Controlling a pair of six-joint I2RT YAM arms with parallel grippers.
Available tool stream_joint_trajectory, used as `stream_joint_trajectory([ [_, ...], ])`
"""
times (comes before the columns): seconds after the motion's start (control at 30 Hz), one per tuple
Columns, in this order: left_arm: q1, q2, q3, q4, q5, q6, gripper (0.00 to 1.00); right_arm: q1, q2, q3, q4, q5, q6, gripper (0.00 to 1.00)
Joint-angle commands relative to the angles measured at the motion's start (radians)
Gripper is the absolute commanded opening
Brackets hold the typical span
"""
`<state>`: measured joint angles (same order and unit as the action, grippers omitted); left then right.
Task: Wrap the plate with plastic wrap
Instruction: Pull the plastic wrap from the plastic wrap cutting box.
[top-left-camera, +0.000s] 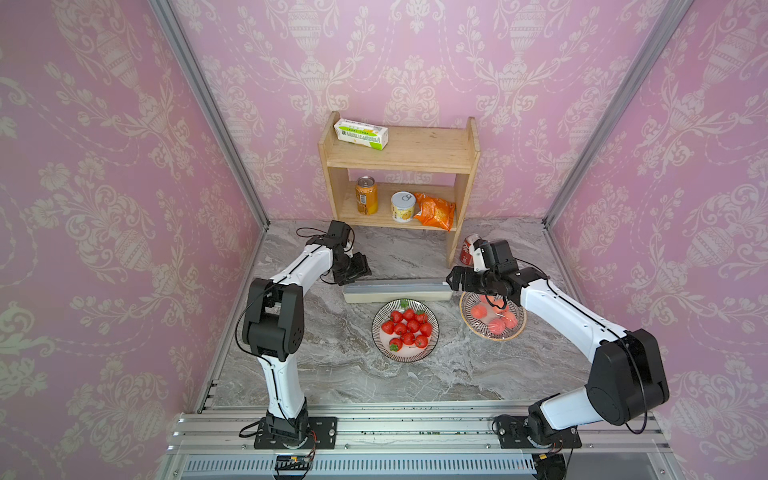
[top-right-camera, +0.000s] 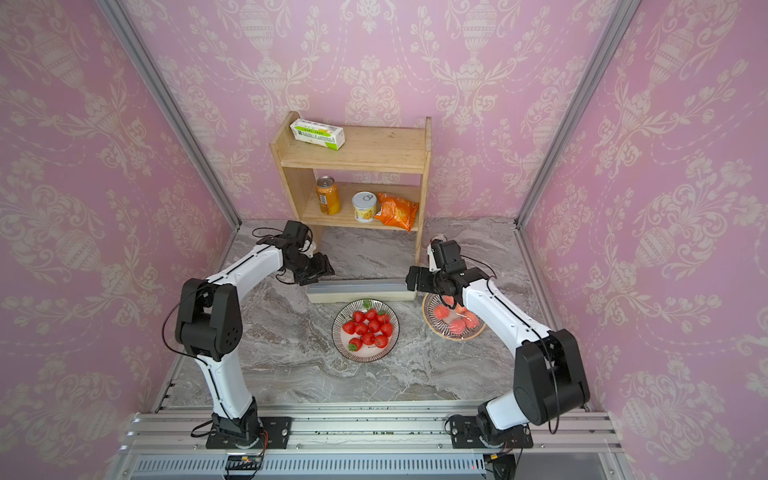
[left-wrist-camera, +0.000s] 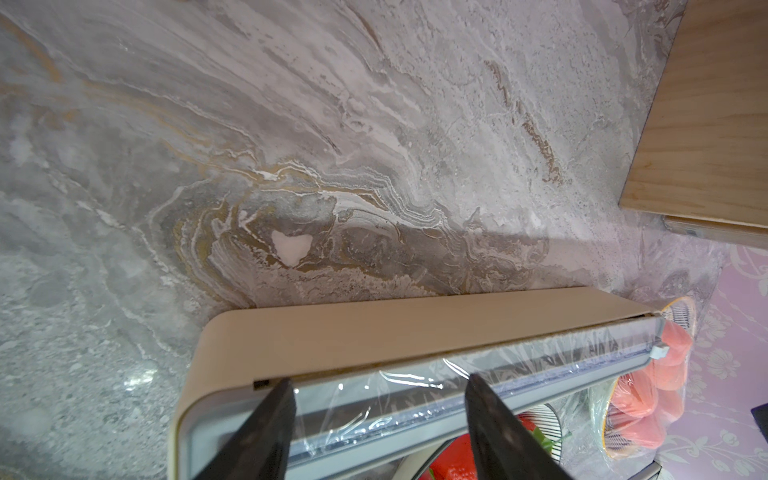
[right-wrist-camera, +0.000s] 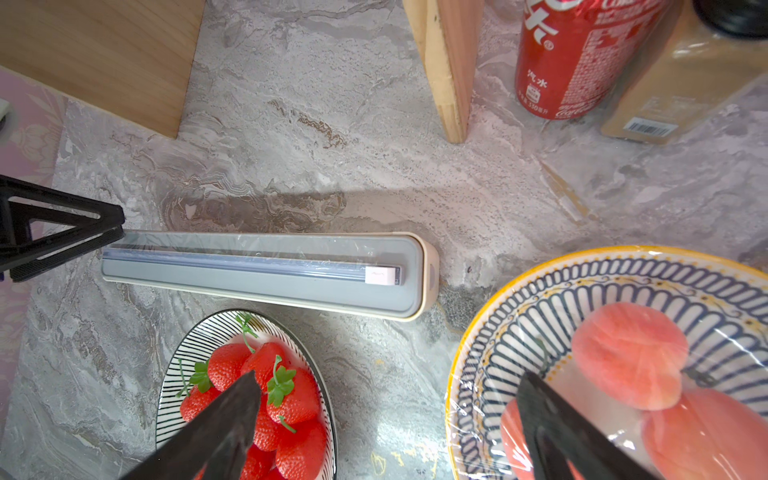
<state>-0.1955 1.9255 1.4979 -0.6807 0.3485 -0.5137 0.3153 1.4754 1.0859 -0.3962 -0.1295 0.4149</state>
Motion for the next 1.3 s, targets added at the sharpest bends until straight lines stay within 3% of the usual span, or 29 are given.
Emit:
stream_joint_trajectory([
  [0.0, -0.016, 0.045, 0.012, -0.031, -0.006, 0.0, 0.65, 0.007, -0.02, -0.017, -0.014, 0.022, -0.002, 0.98],
  [0.27, -0.038, 0.044, 0.001, -0.001, 0.056, -0.027, 0.63, 0.007, -0.021, -0.02, -0.011, 0.021, 0.004, 0.98],
  [0.83, -0.08, 0.049, 0.084, 0.049, 0.067, -0.034, 0.65, 0.006, -0.033, -0.037, -0.001, 0.01, 0.021, 0.98],
  [1.03, -0.041, -0.045, 0.168, -0.081, -0.06, 0.188, 0.67, 0.006, -0.04, -0.04, 0.0, 0.021, 0.002, 0.98],
  [1.27, 0.013, -0.07, 0.243, -0.293, -0.127, 0.678, 0.61, 0.005, -0.07, -0.027, -0.041, 0.048, -0.102, 0.97],
])
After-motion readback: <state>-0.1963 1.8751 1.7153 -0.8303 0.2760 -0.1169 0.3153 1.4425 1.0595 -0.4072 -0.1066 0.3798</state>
